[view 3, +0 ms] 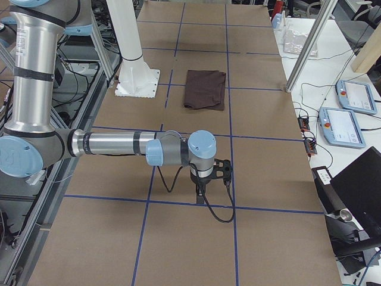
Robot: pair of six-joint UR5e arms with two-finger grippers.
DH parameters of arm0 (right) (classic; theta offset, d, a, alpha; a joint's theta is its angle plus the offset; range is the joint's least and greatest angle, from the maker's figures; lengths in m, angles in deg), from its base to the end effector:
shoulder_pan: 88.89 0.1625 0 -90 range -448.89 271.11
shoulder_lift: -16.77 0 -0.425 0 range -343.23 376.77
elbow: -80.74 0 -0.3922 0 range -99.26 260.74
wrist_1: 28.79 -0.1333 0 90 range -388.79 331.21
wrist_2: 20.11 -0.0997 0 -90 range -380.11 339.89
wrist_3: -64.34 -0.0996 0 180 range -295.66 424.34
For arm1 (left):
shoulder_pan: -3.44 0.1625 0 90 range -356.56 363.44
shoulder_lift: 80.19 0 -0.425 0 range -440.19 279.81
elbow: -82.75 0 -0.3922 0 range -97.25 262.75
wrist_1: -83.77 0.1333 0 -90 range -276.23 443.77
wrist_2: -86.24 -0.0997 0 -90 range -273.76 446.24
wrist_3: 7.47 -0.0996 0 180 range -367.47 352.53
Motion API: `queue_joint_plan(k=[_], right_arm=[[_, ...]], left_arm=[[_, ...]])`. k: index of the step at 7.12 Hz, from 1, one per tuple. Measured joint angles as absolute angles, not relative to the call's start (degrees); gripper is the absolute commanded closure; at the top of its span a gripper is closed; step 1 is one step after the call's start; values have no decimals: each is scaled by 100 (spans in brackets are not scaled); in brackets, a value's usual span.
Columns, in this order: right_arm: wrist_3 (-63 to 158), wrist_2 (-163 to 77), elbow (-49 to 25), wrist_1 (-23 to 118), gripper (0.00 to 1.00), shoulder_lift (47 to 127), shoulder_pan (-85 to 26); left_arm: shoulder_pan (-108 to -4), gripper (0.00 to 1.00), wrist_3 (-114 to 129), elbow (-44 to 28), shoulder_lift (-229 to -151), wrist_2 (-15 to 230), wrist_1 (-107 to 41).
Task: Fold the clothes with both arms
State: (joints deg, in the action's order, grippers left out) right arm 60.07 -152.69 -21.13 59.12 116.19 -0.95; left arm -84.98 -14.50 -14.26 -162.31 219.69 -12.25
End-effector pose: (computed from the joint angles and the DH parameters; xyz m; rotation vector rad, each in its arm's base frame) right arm 0.0505 -0.4296 0.6302 0.0344 -0.7458 0.0073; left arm -0.0527 -0.4413 0.6525 0.1216 0.7539 0.1770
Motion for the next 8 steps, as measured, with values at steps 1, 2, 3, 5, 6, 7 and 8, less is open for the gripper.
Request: queue_joint_plan(k=[1,2,3,5,6,7,8], right_arm=[[6009,-15274,-2119,5907,0,11618,-115],[6011,-15276,-2125,5908,0,11618,-139],[6011,-15277,-2133,5907,0,11617,-153],[6012,-15281,-2146,5894,0,11617,-160],[6012,-15280,-2157,5888,0,11618,-161],[6010,-15278,-2161,5885,0,11627,-161],[6006,-15282,-2166,5884,0,11655,-162]], left_arm=[[-8495,0,-1452,-1424,-16245,21954,-1230],[-8492,0,-1458,-1424,-16250,21931,-1230],[-8490,0,-1464,-1430,-16252,21922,-1232],[-8489,0,-1471,-1449,-16254,21947,-1237],[-8489,0,-1468,-1464,-16254,21958,-1238],[-8489,0,-1461,-1474,-16254,21963,-1238],[-8489,0,-1455,-1478,-16254,21965,-1238]])
